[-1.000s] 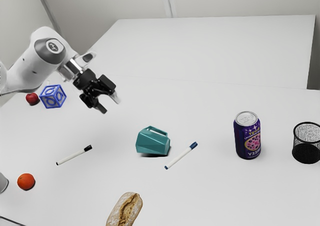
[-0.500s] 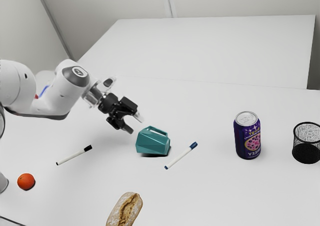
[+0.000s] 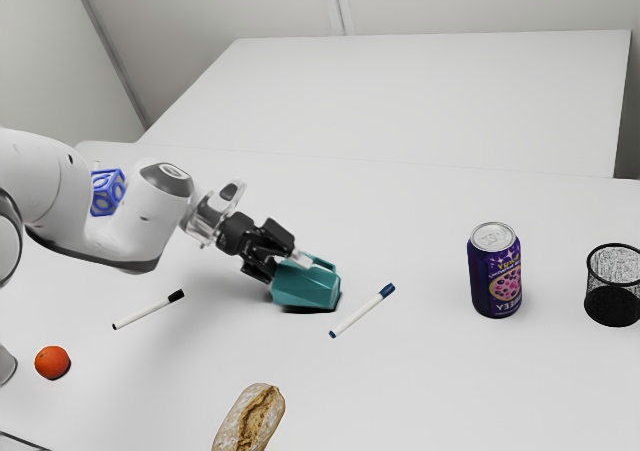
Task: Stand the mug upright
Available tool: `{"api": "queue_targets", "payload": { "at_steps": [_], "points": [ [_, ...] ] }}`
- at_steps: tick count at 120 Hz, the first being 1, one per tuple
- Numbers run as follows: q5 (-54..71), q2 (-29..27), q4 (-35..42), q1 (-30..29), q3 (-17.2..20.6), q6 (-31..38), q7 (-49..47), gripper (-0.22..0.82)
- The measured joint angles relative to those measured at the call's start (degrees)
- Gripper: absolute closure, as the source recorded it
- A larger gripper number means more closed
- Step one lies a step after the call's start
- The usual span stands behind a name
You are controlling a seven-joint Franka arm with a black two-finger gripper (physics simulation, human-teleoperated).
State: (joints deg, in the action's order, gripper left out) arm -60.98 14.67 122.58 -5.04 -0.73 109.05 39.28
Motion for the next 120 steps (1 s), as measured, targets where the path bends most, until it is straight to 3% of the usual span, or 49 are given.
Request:
{"api": "queue_targets", "payload": {
  "at_steps": [16,36,80,120],
  "points": [
    [-0.9,0.0,-0.1,0.0,0.6,0.0,1.2,0.58],
    [-1.8,-0.3,-0.2,0.0,1.7,-0.1,2.4,0.71],
    [-0.1,-4.5,-1.3,-0.2,1.5,-0.2,3.8,0.77],
    [30.5,-8.1,-9.4,-0.1,1.8,0.3,-2.9,0.78]
  ]
}}
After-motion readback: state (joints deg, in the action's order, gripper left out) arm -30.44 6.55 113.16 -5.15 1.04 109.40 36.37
